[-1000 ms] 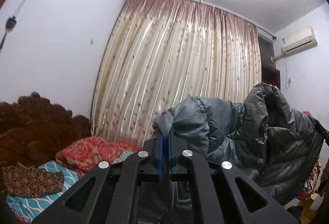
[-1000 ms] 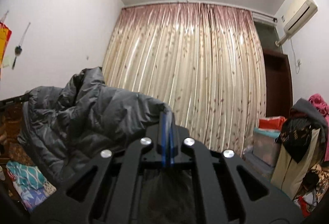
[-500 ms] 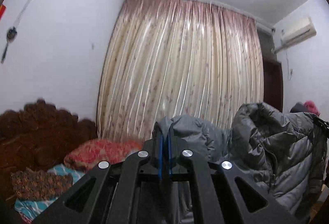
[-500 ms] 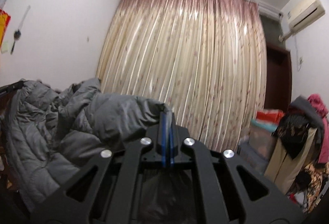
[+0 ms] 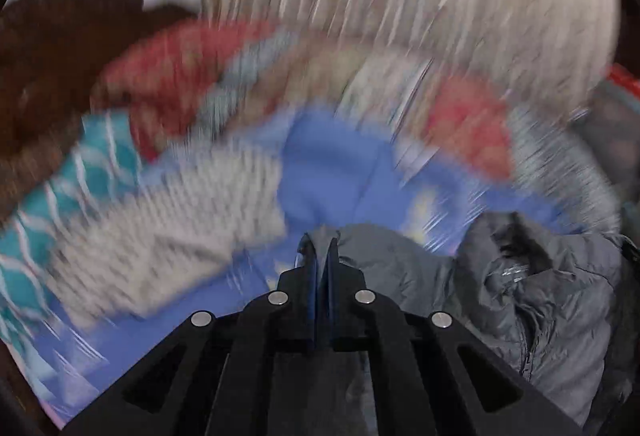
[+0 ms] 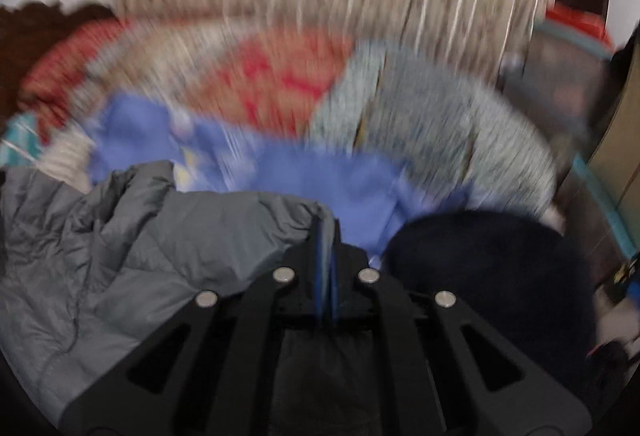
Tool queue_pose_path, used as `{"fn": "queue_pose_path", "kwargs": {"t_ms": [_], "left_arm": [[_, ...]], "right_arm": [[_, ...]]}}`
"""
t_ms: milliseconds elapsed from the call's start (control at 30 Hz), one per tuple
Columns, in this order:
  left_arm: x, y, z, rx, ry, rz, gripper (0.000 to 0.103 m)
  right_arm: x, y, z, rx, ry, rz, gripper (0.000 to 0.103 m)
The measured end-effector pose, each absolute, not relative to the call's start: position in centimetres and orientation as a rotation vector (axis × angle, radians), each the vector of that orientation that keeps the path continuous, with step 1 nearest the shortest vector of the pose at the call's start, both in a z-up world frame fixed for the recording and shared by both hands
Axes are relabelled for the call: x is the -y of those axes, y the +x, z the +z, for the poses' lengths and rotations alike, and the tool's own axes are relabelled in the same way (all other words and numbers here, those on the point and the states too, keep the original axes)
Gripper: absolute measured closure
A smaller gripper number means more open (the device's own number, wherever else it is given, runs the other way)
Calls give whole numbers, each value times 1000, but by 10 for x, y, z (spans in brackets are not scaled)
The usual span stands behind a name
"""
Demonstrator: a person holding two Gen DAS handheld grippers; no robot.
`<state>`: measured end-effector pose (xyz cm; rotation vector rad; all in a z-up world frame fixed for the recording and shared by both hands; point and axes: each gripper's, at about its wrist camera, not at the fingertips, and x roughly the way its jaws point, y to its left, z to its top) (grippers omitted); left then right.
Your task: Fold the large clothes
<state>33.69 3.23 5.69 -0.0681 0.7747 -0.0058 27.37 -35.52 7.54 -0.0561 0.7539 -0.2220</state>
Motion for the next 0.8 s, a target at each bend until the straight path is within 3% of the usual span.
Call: {"fn": "queue_pose_path", "kwargs": {"t_ms": [67,100,133,267,333,467,667,800], "left_arm": [[-21,367,-12,-885,-10,82,76],[-19,378,-43,-949,9,112,76],[-18,386,-70,-1007,18,127,76],[-18,383,-92,-955,78,156,76],[-22,373,-86,-935,74,136,76],[-40,329,-47,-827,-38,88,76],[-2,292,-26,-839,-44,-88,74],[25,283,-40,-920,105,-116,74]], "right_arm": [[361,309,5,-904,-55,-241,85],[362,320,-24,-999,-68,-255,72],[363,325,-45,-1061,-86,-262,71],[361,297,-34,-949,-58,-212,69],[355,277,-13,-857,6,-153,54],[313,250,-6,-884,110,125,52],[295,299,-101,-1168,196,76,51],[297,291,-71,-1110,239,34,50]]}}
